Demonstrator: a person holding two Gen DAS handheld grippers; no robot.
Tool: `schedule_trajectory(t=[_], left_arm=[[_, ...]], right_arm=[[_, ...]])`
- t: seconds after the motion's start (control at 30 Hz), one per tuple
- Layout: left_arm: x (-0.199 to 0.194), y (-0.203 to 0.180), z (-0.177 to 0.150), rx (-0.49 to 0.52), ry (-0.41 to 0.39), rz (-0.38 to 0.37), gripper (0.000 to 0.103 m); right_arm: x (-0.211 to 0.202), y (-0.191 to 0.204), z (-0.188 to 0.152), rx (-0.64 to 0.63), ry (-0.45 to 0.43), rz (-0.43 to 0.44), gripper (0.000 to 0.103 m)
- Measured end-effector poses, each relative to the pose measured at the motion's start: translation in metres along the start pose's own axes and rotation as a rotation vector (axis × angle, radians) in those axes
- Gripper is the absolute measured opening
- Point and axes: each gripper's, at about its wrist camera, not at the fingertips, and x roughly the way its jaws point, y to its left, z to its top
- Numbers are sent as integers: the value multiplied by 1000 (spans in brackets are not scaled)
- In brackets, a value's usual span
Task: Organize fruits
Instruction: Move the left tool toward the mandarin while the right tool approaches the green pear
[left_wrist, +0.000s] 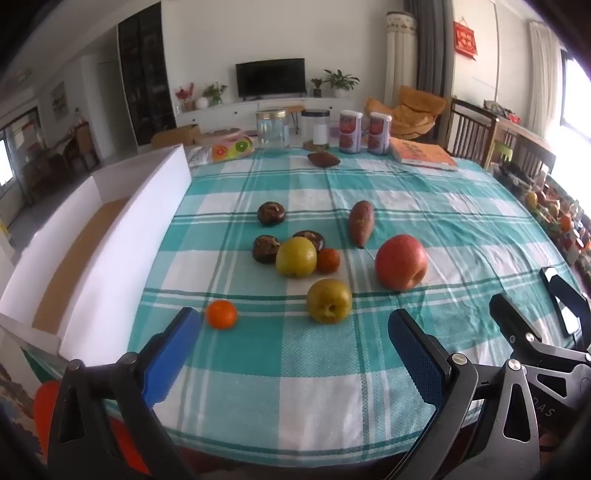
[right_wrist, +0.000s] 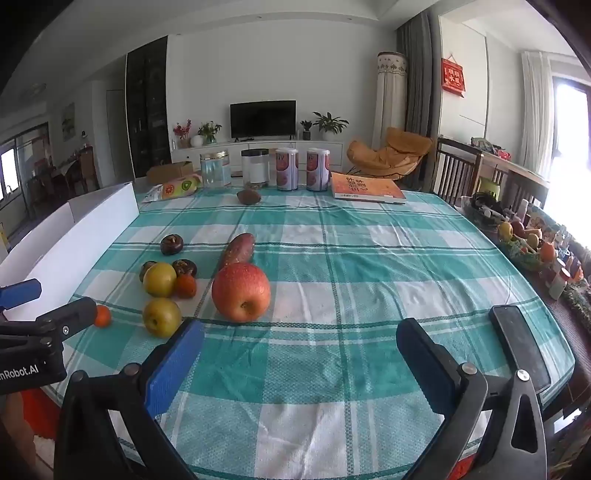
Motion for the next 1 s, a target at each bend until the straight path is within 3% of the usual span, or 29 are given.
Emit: schedule_trajectory(t=[0.27, 0.53, 0.63, 0.7, 0.8, 0.9, 1.0], left_arm=[[-2, -1, -2, 6, -14, 19, 102], [-4, 8, -10, 5, 31, 15, 102], [-23, 30, -26, 3, 64, -22, 102], [-40, 50, -35, -13, 61, 4, 102], [-58, 75, -25, 14, 14, 20, 102], [-56, 78, -1, 87, -54, 52, 102], [-32, 63, 8, 81, -47, 7, 102]], right_arm=[[-4, 8, -1, -30, -13, -11, 103], [-10, 12, -2, -41, -4, 17, 103], [6, 20, -3, -209, 100, 128, 103], [13, 21, -3, -327, 154, 148, 103], [19, 21, -2, -408, 197, 172, 103], [24, 25, -1, -385, 162, 179, 103], [35, 28, -10, -260, 129, 175, 103]])
